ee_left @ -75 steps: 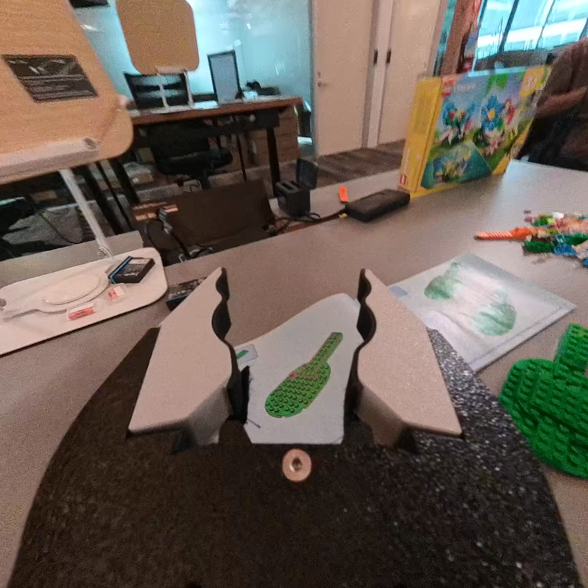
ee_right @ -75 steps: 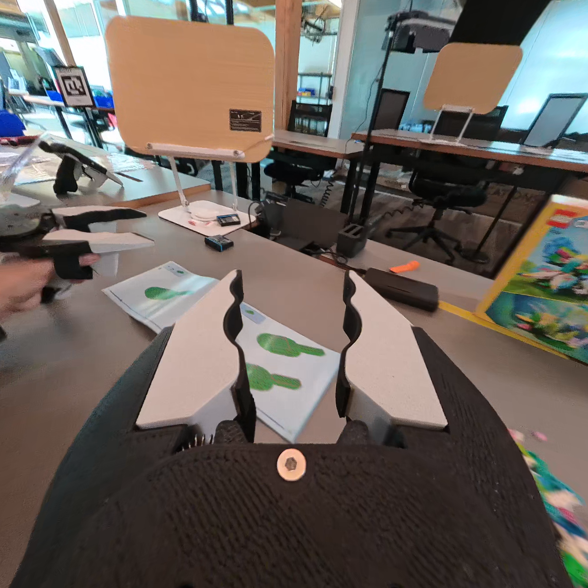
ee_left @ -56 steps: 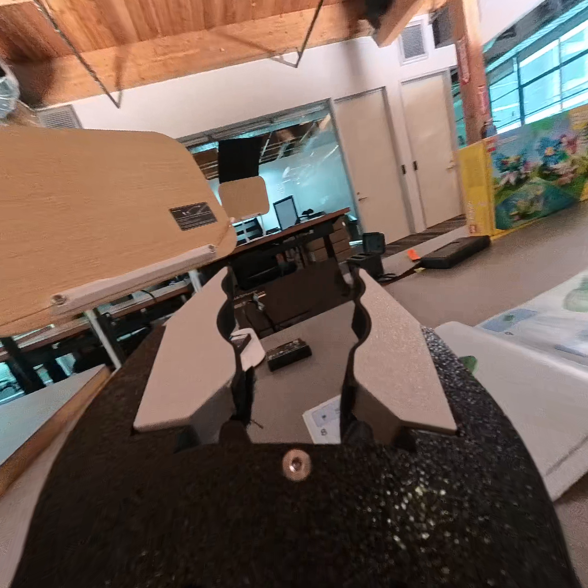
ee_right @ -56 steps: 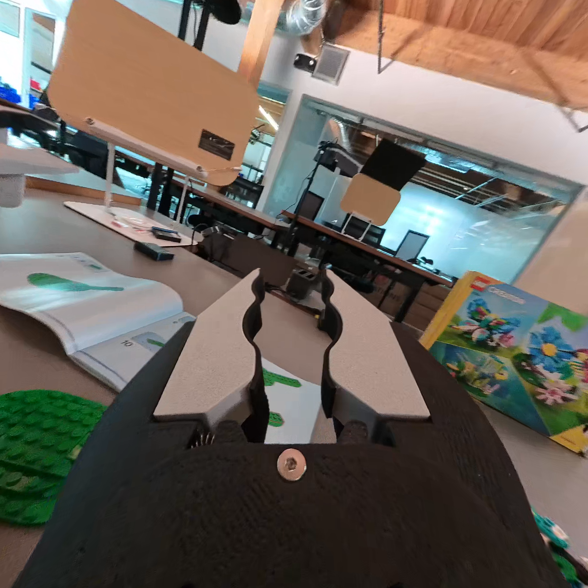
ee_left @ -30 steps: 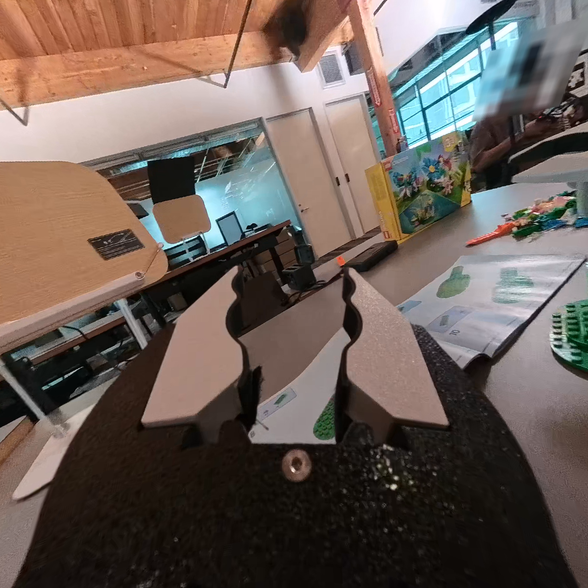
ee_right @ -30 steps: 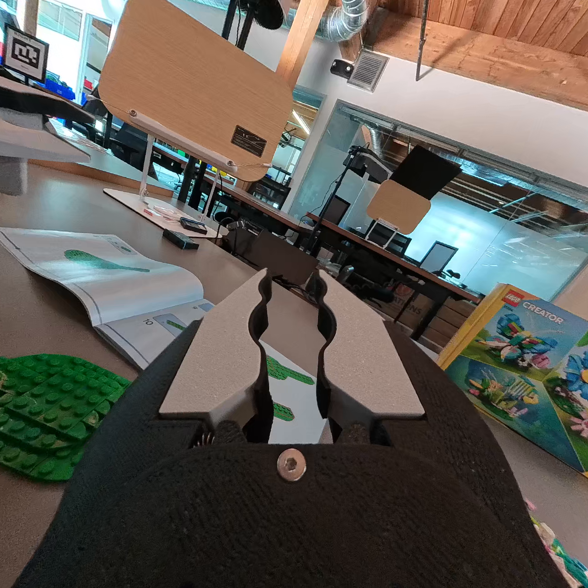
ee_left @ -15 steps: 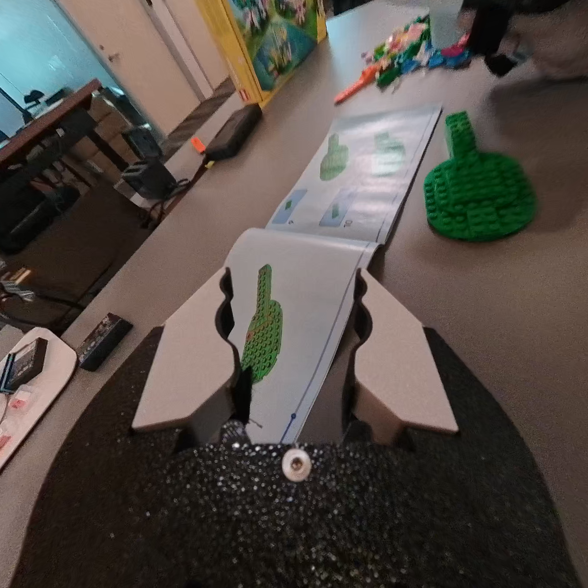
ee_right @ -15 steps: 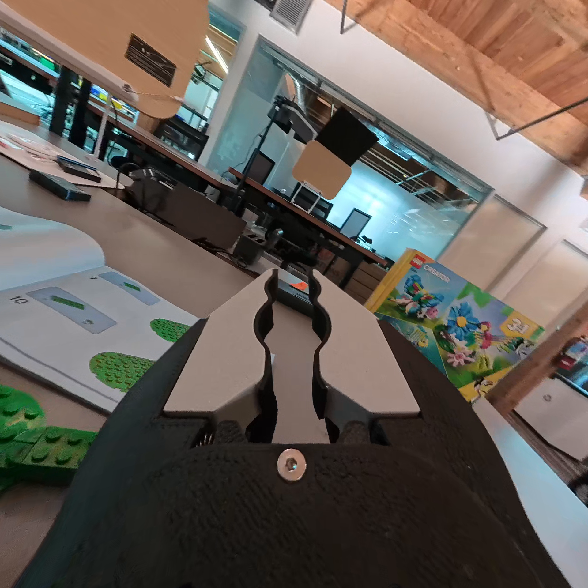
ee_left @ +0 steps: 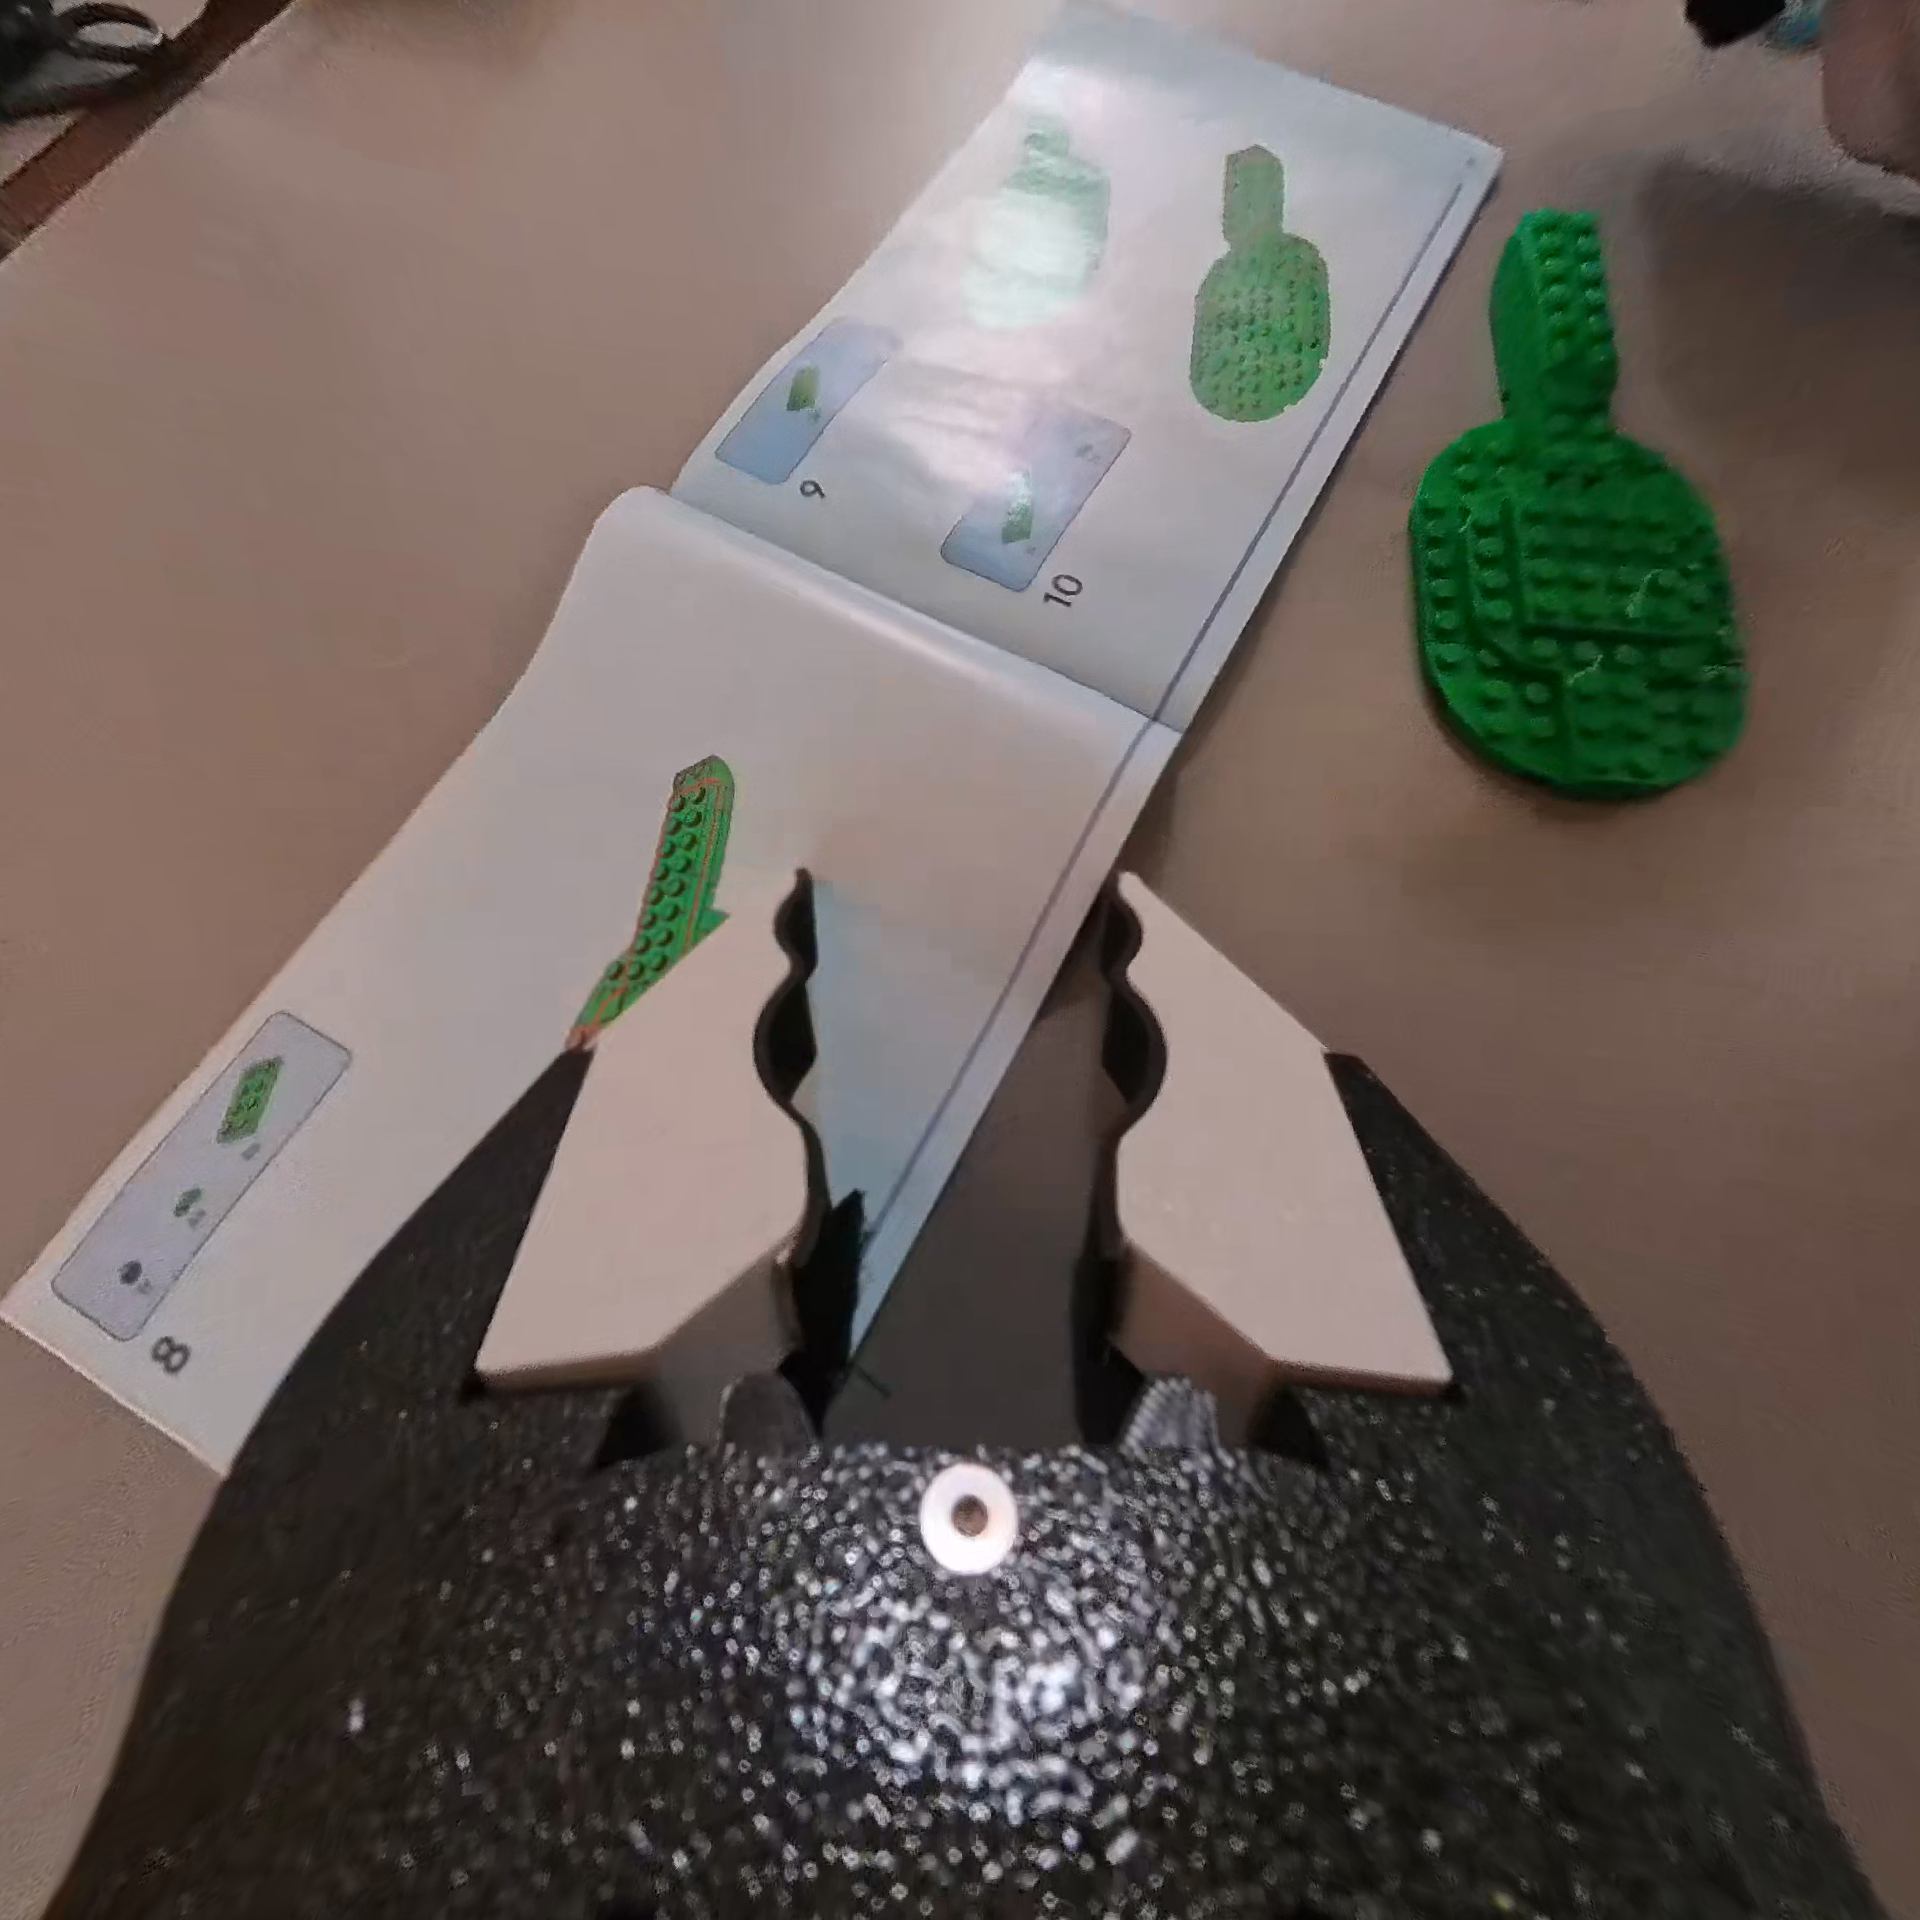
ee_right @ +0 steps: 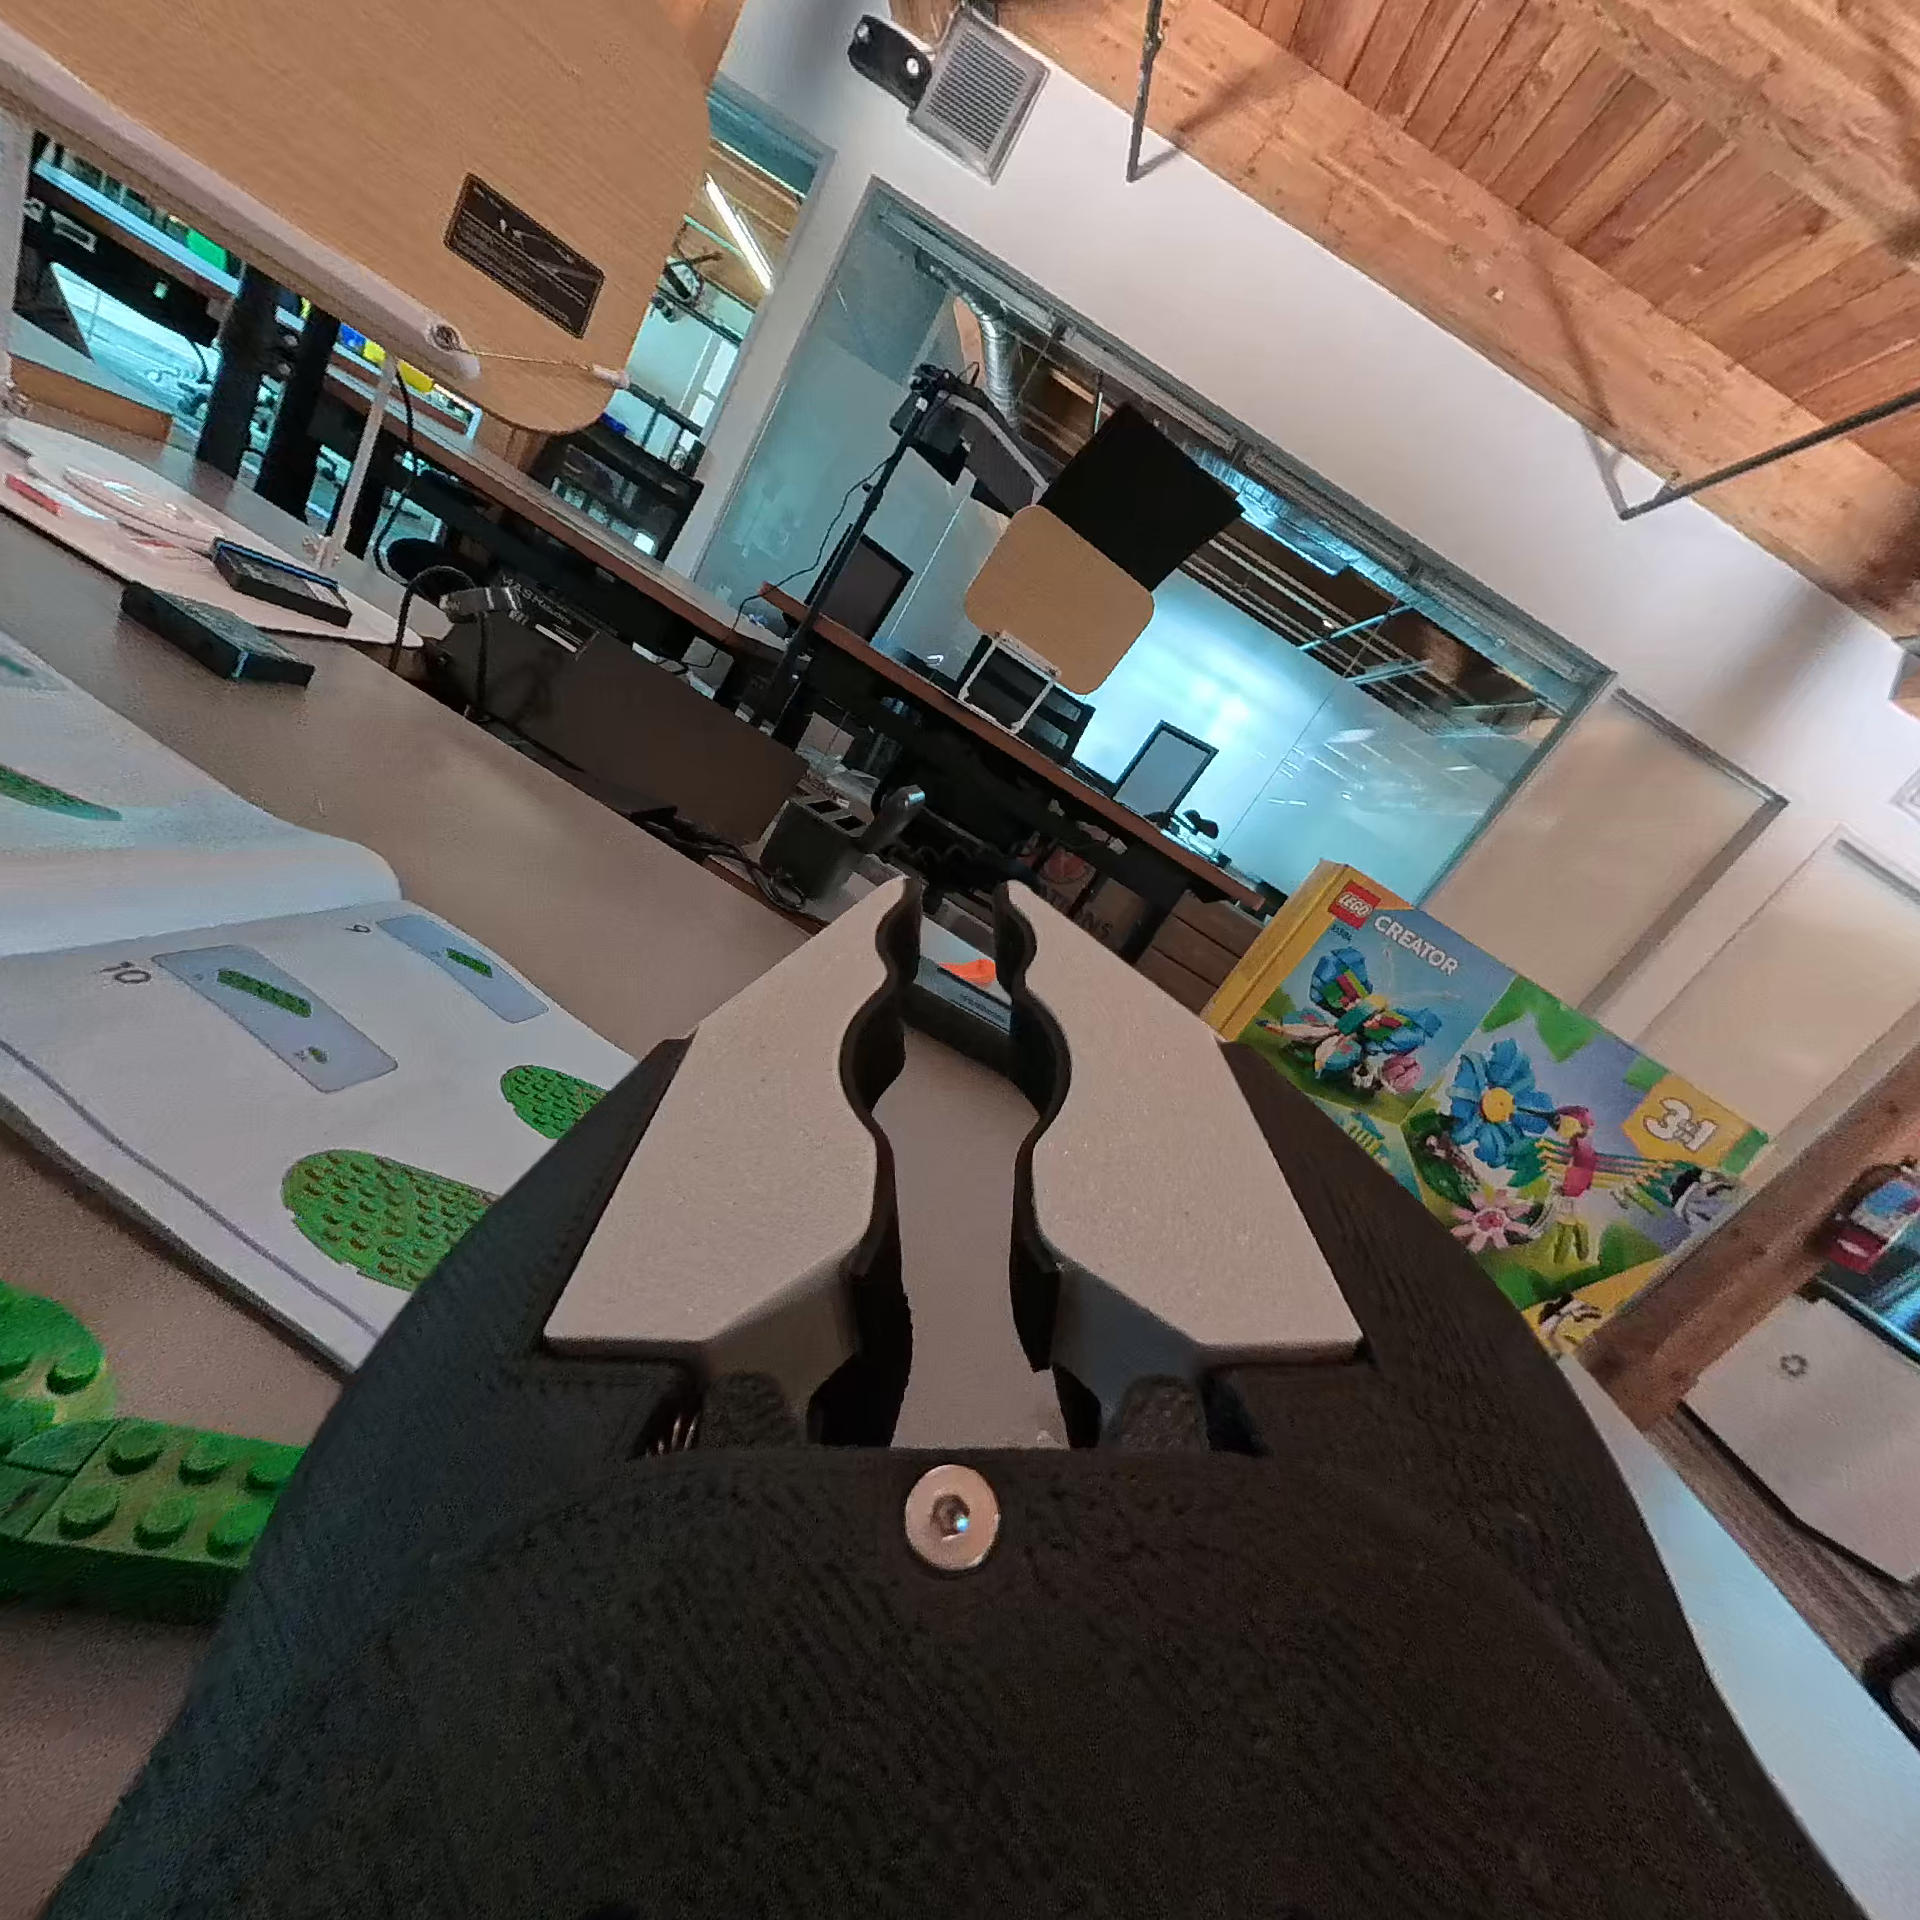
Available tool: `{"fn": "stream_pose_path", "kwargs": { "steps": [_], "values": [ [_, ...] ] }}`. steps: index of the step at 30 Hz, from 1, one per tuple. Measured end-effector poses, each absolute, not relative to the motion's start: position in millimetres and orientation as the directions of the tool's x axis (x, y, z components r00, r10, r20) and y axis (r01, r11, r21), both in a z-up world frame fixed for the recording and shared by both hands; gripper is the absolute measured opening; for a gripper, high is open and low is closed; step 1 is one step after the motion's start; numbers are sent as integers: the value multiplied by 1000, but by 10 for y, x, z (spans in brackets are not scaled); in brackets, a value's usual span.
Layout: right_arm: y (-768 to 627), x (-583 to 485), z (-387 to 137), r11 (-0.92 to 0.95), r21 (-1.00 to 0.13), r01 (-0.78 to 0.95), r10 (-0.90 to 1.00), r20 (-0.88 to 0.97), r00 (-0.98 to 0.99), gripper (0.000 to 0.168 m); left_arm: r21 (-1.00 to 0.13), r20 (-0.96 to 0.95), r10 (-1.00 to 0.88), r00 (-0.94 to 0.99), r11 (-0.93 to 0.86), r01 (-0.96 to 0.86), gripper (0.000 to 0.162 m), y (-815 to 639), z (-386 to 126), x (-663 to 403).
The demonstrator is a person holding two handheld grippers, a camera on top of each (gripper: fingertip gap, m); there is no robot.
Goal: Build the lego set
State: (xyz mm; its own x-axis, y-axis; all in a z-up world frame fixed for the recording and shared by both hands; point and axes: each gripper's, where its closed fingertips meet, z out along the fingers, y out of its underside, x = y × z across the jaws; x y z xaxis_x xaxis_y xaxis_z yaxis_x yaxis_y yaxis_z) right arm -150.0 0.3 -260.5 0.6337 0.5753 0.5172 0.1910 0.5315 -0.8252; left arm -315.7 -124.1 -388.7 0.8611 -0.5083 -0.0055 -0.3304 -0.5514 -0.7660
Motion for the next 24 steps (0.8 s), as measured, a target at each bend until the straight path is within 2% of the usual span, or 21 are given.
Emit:
{"fn": "stream_pose_path", "kwargs": {
  "steps": [1,4,8,12,15,17,18,24],
  "values": [
    [5,-1496,-2600,538,-820,197,569,526,632,12,-767,-1,-492,871,-558,-316,52,-1245,-3888,-3178],
    [30,-1494,-2609,531,-824,196,572,520,635,11,-761,-45,-440,897,-566,-317,29,-1295,-3875,-3272],
    [33,-1499,-2591,530,-827,188,574,514,638,11,-714,-263,-348,900,-557,-424,5,-1379,-3864,-3578],
    [59,-1510,-2615,527,-827,196,571,515,639,10,-716,-319,-290,902,-550,-430,0,-1449,-3843,-3761],
    [94,-1510,-2658,508,-838,199,575,502,645,10,-816,-293,-290,911,-420,-396,1,-1367,-3543,-3682],
    [99,-1513,-2669,499,-845,192,583,491,647,10,-894,-192,-329,925,-330,-303,3,-1254,-3269,-3510],
    [93,-1511,-2658,502,-843,193,581,494,646,10,-901,-147,-336,930,-343,-266,2,-1167,-3235,-3476],
    [102,-1561,-2623,532,-820,211,567,530,631,8,-737,-237,-277,931,-573,-358,0,-738,-3742,-3728]
  ]
}}
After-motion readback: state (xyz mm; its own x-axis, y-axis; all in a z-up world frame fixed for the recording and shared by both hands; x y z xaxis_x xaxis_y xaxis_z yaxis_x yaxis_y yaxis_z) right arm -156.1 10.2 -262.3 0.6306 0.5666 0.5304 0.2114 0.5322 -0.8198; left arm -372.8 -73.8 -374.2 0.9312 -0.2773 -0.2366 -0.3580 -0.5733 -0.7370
